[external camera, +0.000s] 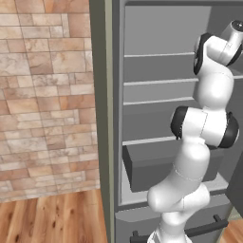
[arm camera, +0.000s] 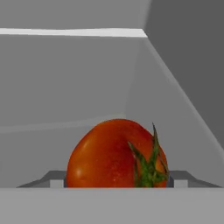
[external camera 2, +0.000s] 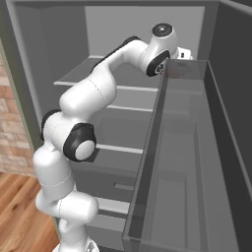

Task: Gather the tomato and lemon from the fridge and place them on a tray on the dining counter. Then gather the steaks from the fridge and place them on the other tray.

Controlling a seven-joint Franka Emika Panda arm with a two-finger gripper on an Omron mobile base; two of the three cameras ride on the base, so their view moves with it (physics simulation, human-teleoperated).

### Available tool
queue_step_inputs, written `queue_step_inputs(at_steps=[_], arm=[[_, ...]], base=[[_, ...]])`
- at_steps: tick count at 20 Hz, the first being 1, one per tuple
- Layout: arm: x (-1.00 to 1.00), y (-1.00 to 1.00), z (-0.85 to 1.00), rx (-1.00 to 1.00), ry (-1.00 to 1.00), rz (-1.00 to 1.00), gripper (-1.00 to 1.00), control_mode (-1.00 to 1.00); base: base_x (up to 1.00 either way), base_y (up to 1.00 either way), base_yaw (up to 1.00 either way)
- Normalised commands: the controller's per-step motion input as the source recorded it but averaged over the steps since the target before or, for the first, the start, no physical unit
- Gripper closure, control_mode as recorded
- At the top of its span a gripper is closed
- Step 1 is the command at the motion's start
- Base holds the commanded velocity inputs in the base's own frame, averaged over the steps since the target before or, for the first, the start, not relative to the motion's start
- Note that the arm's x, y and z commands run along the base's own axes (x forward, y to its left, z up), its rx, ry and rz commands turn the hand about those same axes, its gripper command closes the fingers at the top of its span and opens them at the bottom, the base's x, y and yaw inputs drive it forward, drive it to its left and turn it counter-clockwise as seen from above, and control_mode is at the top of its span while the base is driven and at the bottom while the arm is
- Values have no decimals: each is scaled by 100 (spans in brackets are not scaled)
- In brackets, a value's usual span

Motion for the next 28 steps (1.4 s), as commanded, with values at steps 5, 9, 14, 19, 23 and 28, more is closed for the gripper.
queue_step_inputs(at_steps=[5, 9, 14, 19, 23, 28], arm=[[-30, 49, -1, 0, -4, 0, 100, -100], [-61, 68, 0, -2, -8, 0, 100, -100], [-95, 59, 0, 0, -10, 0, 100, -100], [-100, 56, -1, 0, -9, 0, 100, -100], [-100, 57, -1, 0, -7, 0, 100, -100], [-100, 60, -2, 0, -2, 0, 100, -100]], base=[[0, 0, 0], [0, 0, 0], [0, 0, 0], [0, 0, 0], [0, 0, 0], [0, 0, 0]])
